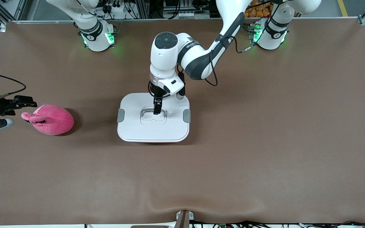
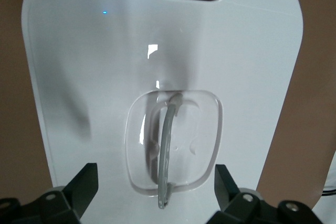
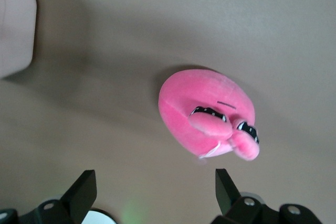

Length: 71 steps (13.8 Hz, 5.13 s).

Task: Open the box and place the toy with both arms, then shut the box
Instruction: 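Grasp the lid handle with the left gripper while the right gripper grasps the toy, then lift the lid off the pink box with the left gripper, then carry the pink toy over the open box with the right gripper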

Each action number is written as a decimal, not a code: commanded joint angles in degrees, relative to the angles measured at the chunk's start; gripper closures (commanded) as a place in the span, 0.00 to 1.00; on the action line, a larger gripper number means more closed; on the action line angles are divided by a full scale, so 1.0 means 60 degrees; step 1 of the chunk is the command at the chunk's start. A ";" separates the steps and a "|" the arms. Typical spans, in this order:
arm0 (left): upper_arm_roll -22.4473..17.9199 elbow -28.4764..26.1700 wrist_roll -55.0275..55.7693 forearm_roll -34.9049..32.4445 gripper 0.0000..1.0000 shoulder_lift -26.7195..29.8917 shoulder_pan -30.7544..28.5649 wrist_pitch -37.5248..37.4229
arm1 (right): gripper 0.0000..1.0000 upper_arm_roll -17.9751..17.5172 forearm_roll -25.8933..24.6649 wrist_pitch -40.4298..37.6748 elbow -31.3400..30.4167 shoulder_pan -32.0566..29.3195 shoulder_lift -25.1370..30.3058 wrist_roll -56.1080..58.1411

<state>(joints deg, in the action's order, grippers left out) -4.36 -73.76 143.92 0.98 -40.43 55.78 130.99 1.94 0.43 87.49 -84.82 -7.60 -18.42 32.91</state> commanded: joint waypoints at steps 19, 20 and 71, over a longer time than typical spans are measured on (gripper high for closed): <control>-0.0181 0.0238 0.0169 -0.0851 0.77 -0.0498 0.0253 0.0669 | 0.00 -0.0074 -0.0731 0.4123 -0.3119 -0.0681 -0.0358 0.6291; -0.0166 0.0238 0.0169 -0.0851 0.92 -0.0498 0.0253 0.0669 | 0.00 -0.0074 -0.0731 0.4328 -0.3207 -0.0696 -0.0372 0.6452; -0.1206 -0.5911 -0.7300 -0.0280 1.00 0.7248 -0.5064 -0.0811 | 1.00 -0.0177 0.2023 -0.1297 0.1069 0.2862 -0.0035 -0.5246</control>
<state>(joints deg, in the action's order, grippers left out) -12.12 -101.95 102.57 -1.59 -3.08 25.75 124.51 0.25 11.22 79.63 -80.04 7.63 -18.49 6.20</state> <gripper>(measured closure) 0.934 0.877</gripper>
